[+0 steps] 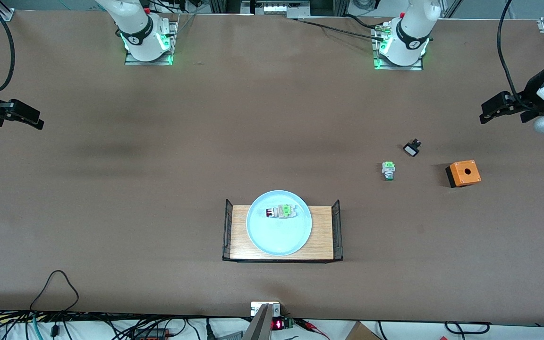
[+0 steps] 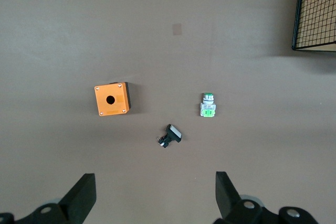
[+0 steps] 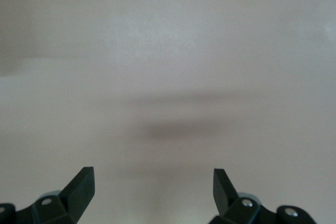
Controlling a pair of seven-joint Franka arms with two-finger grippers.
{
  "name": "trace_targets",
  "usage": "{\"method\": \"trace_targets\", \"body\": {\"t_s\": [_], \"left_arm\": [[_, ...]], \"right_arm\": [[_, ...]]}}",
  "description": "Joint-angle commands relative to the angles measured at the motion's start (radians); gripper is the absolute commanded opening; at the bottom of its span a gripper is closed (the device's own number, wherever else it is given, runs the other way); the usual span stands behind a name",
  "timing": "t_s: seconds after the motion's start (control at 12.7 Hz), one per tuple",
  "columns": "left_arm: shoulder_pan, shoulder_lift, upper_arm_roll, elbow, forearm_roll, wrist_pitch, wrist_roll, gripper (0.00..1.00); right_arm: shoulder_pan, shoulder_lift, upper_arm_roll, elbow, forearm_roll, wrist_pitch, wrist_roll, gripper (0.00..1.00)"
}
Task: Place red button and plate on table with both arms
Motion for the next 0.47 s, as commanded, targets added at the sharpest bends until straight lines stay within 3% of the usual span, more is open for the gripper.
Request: {"method": "trace_targets", "body": {"t_s": [0.0, 0.39], "left_arm": [[0.009, -0.001, -0.013, 0.017, 0.007, -0.006, -0.002, 1.0], [0.018, 0.002, -0.005, 0.005, -0.002, -0.026, 0.004, 1.0]], "right_arm": [[-0.002, -0.007, -0.002, 0.005, -0.001, -0.009, -0.013, 1.0], [-0.002, -0.007, -0.002, 0.005, -0.001, -0.009, -0.013, 1.0]]}}
